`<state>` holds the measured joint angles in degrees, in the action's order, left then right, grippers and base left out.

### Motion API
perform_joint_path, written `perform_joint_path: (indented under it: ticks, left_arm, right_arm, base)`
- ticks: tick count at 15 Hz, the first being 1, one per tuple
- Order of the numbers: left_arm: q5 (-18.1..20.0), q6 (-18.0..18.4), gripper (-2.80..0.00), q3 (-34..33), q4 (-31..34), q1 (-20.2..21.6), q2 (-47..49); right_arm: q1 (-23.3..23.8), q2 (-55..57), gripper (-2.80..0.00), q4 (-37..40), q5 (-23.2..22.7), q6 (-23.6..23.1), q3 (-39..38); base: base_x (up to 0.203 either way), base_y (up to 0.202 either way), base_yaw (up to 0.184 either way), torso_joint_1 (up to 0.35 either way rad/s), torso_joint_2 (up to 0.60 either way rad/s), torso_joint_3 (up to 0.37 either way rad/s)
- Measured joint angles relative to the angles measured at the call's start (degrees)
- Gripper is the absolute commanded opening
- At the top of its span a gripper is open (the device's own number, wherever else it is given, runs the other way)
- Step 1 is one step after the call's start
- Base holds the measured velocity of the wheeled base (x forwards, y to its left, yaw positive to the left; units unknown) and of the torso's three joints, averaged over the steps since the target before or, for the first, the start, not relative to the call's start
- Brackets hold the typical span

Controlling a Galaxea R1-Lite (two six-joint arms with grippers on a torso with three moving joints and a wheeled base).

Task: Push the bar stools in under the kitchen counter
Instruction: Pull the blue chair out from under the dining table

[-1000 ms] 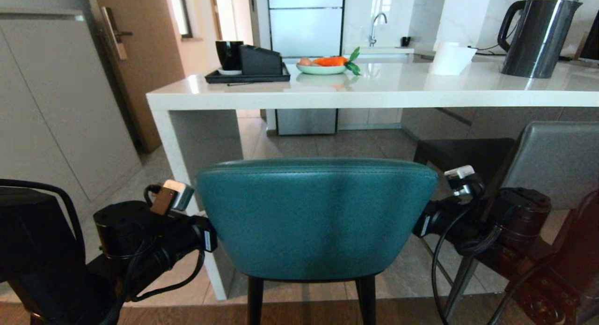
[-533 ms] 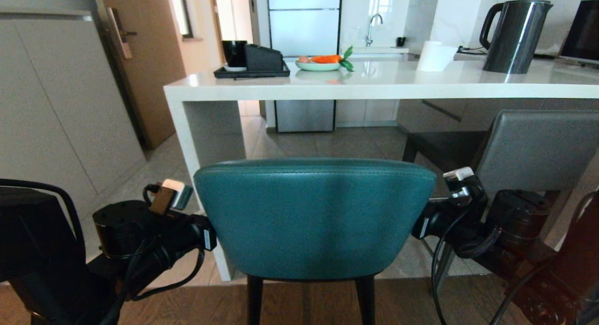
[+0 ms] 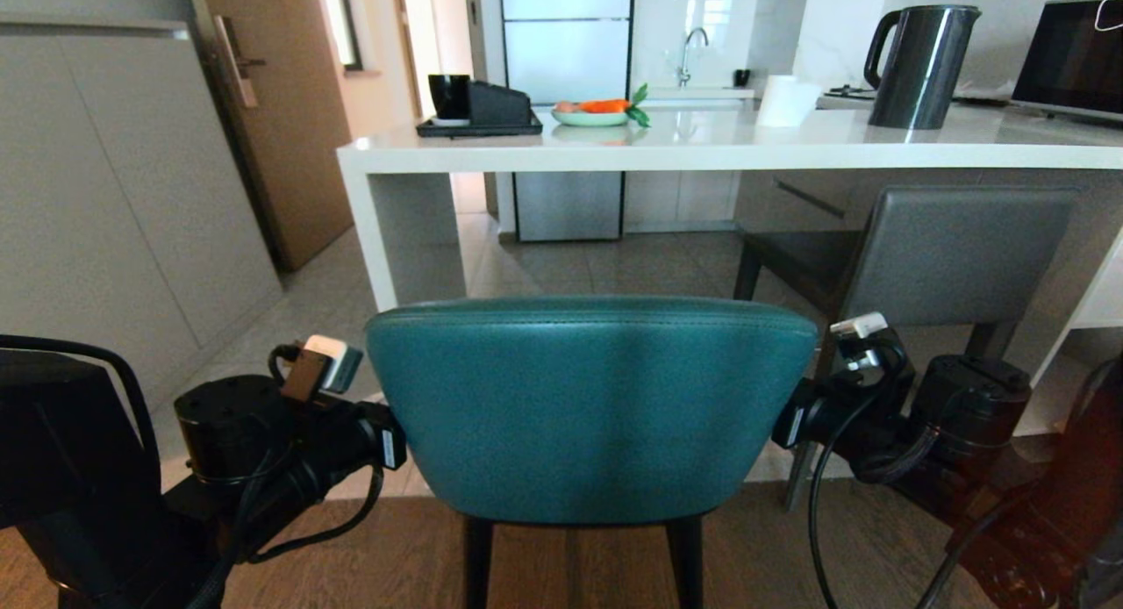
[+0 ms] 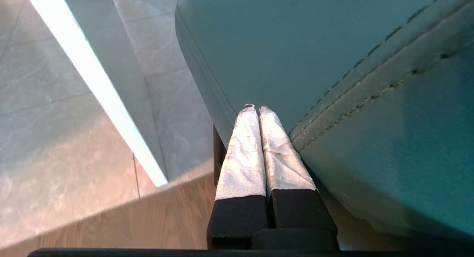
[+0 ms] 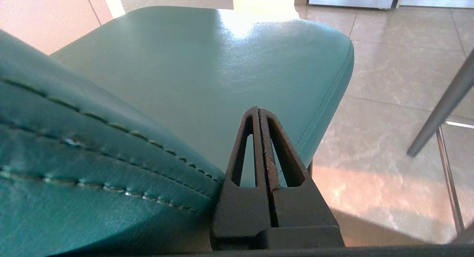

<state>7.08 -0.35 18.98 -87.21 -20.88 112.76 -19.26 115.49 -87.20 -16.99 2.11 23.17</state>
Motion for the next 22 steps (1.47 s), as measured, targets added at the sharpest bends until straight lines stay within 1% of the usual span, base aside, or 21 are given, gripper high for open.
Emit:
perform_joint_path:
  ticks: [1, 11, 14, 18, 22]
  left_arm:
    - [-0.1, 0.0, -2.80, -0.1, 0.0, 0.0, 0.0]
    - [-0.3, 0.0, -2.80, -0.4, 0.0, 0.5, 0.0]
    - [-0.2, 0.0, -2.80, 1.2, 0.0, 1.1, 1.3]
    - [-0.6, -0.1, -2.80, 5.8, -0.3, 1.3, 4.5]
    - [-0.6, -0.2, -2.80, 5.6, -0.5, 1.3, 5.2]
  right_arm:
    - [0.0, 0.0, -2.80, 0.1, 0.0, 0.0, -0.1]
    - [-0.1, -1.0, -2.80, 0.2, 0.1, 0.0, 0.0]
    - [-0.1, -0.5, -2.80, 0.2, 0.3, 0.7, 0.1]
    - [0.0, 2.4, -2.80, 0.3, 0.3, 1.6, 5.4]
    - [0.0, 3.9, -2.80, -0.1, 0.2, 1.5, 6.4]
  base:
    - [-0.124, 0.000, -0.004, -0.007, 0.00, 0.008]
    - [0.000, 0.000, 0.000, 0.000, 0.00, 0.000]
    - [0.000, 0.000, 0.000, 0.000, 0.00, 0.000]
    - [0.000, 0.000, 0.000, 0.000, 0.00, 0.000]
    - [0.000, 0.000, 0.000, 0.000, 0.00, 0.000]
